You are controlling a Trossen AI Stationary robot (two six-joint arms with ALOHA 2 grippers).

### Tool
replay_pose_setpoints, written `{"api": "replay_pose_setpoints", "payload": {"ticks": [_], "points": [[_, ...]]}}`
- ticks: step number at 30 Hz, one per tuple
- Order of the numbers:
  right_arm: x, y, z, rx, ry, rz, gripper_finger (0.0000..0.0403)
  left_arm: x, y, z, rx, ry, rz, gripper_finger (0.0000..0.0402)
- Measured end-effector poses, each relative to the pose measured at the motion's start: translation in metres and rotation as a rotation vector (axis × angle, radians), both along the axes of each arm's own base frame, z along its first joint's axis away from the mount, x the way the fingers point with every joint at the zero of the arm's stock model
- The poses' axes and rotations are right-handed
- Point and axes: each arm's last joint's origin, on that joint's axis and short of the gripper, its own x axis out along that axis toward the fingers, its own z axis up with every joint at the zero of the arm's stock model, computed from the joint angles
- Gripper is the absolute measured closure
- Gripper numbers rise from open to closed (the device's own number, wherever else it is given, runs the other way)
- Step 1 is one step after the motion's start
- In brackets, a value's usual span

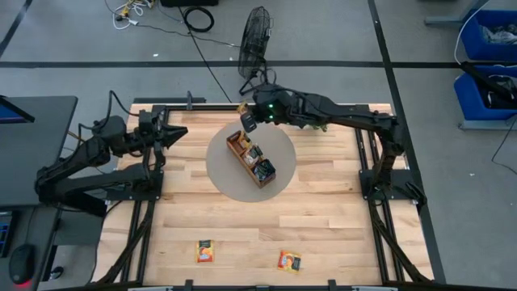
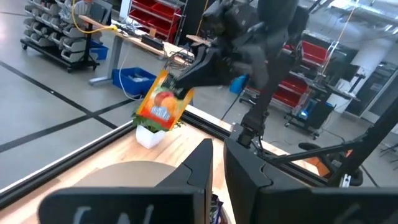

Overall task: Pick & Place Tea
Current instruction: Put the yellow tea bag into the left section of the wooden organizer

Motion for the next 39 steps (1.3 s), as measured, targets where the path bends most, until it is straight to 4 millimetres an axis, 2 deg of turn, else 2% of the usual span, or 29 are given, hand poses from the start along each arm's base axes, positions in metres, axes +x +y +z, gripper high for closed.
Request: {"api": "replay_pose_setpoints", "payload": {"ticks": [19, 26, 35, 39], "points": [[0.051, -0.014, -0.092, 0.012, 0.234, 0.03, 0.0403, 0.0, 0.0, 0.0, -0.002, -0.001, 0.0, 0.0358], [0.06, -0.016, -0.116, 0.03, 0.286, 0.038, 0.0403, 0.0, 0.0, 0.0, -0.002, -0.001, 0.0, 0.0358], [0.072, -0.018, -0.157, 0.077, 0.369, 0.059, 0.0403, 0.0, 0.0, 0.0, -0.003, -0.001, 0.0, 0.0358], [0.075, -0.018, -0.167, 0.088, 0.391, 0.064, 0.0403, 0.0, 0.0, 0.0, -0.003, -0.001, 0.001, 0.0358]]}}
